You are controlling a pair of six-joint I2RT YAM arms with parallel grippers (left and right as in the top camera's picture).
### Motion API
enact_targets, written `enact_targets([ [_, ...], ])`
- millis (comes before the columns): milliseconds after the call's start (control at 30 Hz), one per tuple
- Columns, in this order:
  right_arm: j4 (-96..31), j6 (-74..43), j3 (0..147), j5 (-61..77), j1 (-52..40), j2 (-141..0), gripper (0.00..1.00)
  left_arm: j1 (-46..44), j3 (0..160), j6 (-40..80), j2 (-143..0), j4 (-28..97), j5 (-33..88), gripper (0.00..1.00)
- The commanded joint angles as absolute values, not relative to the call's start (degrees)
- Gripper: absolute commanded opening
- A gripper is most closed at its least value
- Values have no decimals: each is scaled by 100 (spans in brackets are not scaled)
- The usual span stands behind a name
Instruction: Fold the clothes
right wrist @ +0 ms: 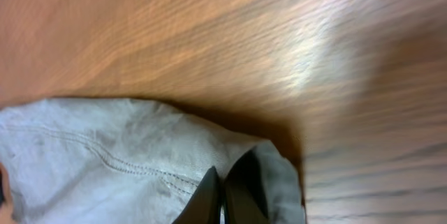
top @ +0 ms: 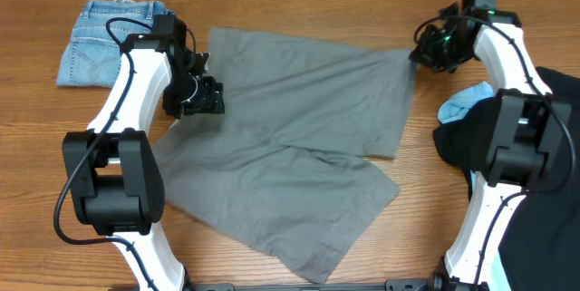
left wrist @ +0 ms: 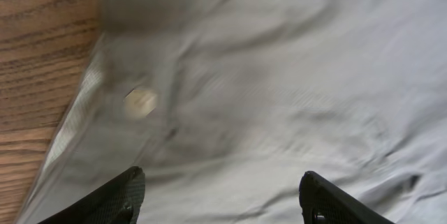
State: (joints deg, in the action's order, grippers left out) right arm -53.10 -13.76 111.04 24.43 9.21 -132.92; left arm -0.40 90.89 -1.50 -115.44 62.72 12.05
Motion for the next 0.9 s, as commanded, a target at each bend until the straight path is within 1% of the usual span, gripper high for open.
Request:
enact_targets([
  [0, -5107, -1546, 11301, 2217, 1210, -13233, 28, -84, 9111, -220, -11596, 6254, 1315, 74],
  [67, -5142, -1544, 11327, 2220, 1288, -13211, 35, -84, 9111, -220, -11596, 6248, 1315, 76],
  [133, -5317, -1542, 11421, 2320, 1398, -13166, 37, -84, 9111, -220, -11596, 6254, 1317, 77],
  [300, -6027, -1468, 11489, 2670, 1614, -12785, 39, -78, 9157, -220, -11592, 6250, 1317, 77],
  [467, -6847, -919, 11489, 2665, 1577, -12313, 40, -78, 9494, -224, -11559, 6375, 1361, 76],
  [600, -7308, -869, 11489, 2663, 1516, -11708, 41, -78, 10324, -316, -11546, 6923, 1358, 72],
  [767, -7846, -917, 11487, 2650, 1507, -10827, 42, -78, 11290, -329, -11417, 7498, 1216, 72],
  [867, -8221, -915, 11487, 2512, 1496, -10265, 43, -78, 11594, -329, -11299, 7743, 1140, 73],
])
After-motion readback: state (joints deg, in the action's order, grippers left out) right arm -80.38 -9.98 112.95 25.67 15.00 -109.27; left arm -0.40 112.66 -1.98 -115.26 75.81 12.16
